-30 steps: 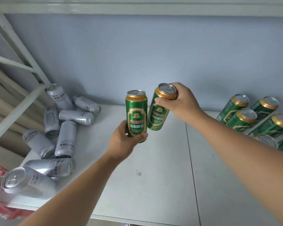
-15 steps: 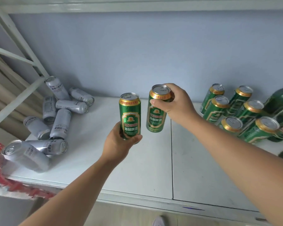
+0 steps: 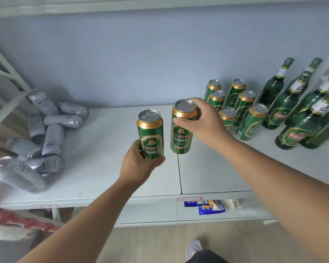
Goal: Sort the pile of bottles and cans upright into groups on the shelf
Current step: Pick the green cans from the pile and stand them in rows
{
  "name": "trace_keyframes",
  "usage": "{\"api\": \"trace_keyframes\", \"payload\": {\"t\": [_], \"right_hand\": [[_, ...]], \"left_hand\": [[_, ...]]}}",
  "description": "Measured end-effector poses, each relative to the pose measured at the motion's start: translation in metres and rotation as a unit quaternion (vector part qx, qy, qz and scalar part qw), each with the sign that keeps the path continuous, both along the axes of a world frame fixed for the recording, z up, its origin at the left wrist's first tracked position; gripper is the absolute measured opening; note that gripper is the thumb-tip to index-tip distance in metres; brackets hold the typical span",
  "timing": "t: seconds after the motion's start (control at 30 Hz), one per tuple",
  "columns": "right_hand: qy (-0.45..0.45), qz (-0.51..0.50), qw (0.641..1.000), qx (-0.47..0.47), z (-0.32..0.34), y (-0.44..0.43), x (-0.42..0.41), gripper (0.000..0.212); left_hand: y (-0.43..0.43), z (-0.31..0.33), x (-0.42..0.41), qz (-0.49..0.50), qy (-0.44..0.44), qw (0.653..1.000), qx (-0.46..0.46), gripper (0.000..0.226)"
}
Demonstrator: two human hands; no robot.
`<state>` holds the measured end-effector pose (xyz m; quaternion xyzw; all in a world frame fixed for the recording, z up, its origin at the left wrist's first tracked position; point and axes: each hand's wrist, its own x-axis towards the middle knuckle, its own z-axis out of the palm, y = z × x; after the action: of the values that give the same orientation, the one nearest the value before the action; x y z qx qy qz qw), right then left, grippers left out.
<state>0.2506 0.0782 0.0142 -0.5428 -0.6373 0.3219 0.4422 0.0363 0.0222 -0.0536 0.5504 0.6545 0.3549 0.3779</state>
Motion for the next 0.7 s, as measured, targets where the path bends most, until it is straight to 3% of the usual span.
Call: {"api": "trace_keyframes", "payload": {"t": [0.4, 0.7], "right_hand": [[-0.017, -0.007, 1.0, 0.011, 0.01, -0.035, 0.128, 0.043], [-0.047, -0.003, 0.999, -0.016, -0.016, -0.032, 0.225, 0.046]], "left_hand": [[-0.015, 0.011, 0.13, -0.016, 0.03, 0.999, 0.013, 0.055], [-0.012, -0.02, 0.231, -0.024, 0.044, 0.999, -0.014, 0.054]]}}
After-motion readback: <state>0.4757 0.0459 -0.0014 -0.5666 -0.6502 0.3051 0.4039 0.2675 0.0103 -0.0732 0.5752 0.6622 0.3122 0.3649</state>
